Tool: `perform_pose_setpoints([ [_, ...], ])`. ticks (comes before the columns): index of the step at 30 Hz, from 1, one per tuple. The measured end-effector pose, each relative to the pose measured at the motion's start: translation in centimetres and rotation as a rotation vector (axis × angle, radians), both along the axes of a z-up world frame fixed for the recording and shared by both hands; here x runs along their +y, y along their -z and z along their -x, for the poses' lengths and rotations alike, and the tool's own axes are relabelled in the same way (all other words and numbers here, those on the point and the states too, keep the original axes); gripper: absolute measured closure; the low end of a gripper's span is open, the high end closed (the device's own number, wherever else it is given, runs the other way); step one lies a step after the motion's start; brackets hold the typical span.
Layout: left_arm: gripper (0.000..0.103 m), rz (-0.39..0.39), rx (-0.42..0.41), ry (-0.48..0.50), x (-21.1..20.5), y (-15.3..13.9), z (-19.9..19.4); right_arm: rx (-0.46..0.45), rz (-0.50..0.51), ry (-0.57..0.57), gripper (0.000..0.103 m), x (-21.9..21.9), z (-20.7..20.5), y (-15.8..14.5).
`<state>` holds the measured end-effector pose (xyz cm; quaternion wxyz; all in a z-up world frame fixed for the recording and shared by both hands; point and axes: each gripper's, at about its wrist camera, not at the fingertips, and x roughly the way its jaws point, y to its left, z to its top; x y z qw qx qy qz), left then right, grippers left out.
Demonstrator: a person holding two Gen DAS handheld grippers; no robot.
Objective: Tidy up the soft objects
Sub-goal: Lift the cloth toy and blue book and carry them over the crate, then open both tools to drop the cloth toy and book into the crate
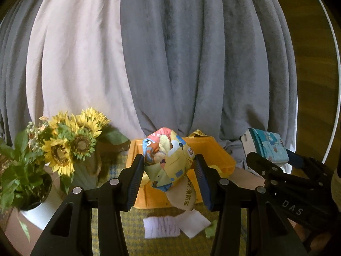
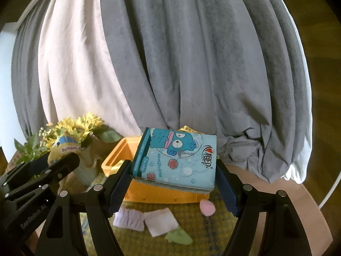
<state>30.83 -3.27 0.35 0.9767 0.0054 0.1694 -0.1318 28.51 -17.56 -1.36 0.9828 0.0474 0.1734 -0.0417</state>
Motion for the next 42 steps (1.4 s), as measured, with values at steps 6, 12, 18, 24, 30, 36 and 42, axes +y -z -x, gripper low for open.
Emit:
perform_pose_setpoints([
  [6,0.056,-0.007,0.011,0.01,-0.4,0.2,-3.5,0.013,-0.012,-0.001,0.027,-0.5,-3.3,0.3],
  [12,0.056,-0.013,0.015,0.006,-0.7,0.5,-6.2,0.038,-0.024,-0.007,0.027,-0.7,-6.6,0.9],
  [18,0.056,-0.016,0.018,-0.003,-0.9,0.8,-8.7,0.045,-0.012,-0.005,0.027,-0.7,-9.1,1.2],
  [24,0.056,-0.03,0.014,-0.012,-1.1,1.1,-11.1,0.06,-0.014,0.0,0.027,-0.9,-11.5,1.5],
  [30,0.056,-0.049,0.04,-0.007,-1.4,2.0,-13.7,0.092,-0.011,0.003,0.027,-1.1,-14.0,2.3],
  [36,0.055,-0.07,0.102,0.011,-2.0,3.6,-16.5,0.128,0.015,0.007,0.027,-1.2,-16.6,3.4],
  [42,0.054,-0.092,0.166,0.035,-2.6,5.3,-18.8,0.18,0.028,0.01,0.027,-1.6,-18.9,4.7],
])
